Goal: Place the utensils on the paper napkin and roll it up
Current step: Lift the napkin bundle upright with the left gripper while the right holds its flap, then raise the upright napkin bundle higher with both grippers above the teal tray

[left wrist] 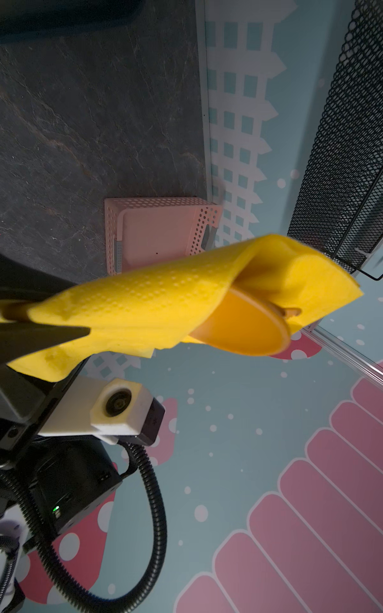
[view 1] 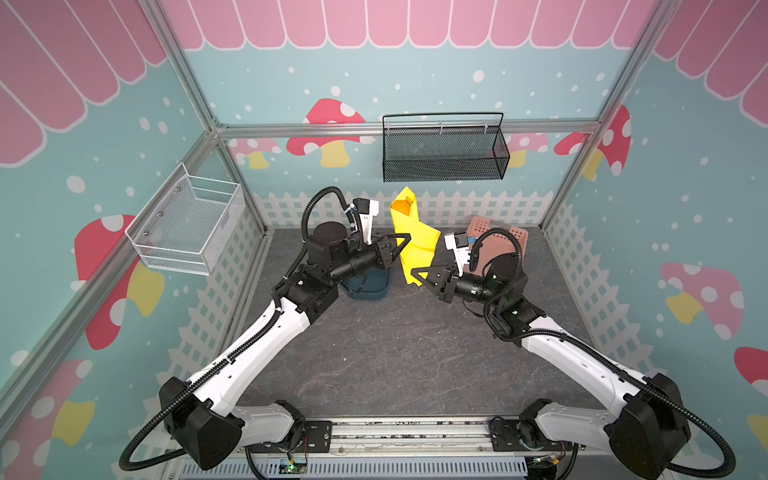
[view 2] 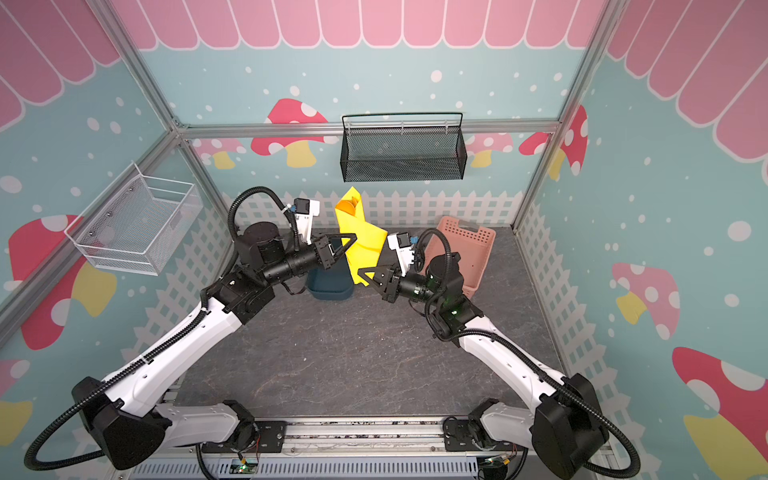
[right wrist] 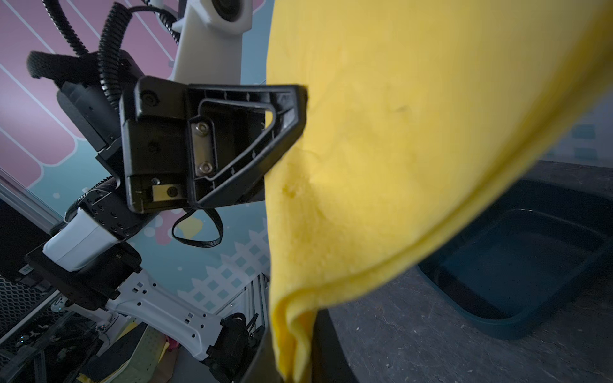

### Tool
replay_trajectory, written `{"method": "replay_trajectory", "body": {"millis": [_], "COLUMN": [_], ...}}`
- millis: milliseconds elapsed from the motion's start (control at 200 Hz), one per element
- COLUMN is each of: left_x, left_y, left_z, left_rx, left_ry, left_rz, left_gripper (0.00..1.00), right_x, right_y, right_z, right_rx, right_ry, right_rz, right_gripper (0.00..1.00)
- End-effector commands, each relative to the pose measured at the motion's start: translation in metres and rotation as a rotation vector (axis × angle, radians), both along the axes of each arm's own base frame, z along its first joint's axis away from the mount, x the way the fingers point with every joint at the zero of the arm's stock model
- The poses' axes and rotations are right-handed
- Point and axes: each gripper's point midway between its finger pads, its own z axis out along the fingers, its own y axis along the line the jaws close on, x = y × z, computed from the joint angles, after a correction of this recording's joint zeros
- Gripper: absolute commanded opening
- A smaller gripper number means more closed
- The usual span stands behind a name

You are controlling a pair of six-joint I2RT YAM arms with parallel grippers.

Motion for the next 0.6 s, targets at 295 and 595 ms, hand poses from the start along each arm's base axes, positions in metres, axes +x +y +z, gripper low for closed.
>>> {"method": "replay_trajectory", "body": {"millis": [295,595], "left_x": [-0.023,-0.060], "left_y": [0.014,0.016], "left_z": [0.049,0.071], "left_rx": [-0.065,-0.098], "left_ry": [-0.153,-0.302], "left_rz": [-0.005,-0.120], "left_gripper": [0.42,0.53], "right_x": [-0.022,-0.047], "right_y": [-0.008,-0.021], "right_z": [0.050,0.090], "right_rx": [0.057,0.110], "right_ry": [-0.195,-0.367], "right_rz": [0.020,0.026], "right_gripper": [0.02,0.00]}}
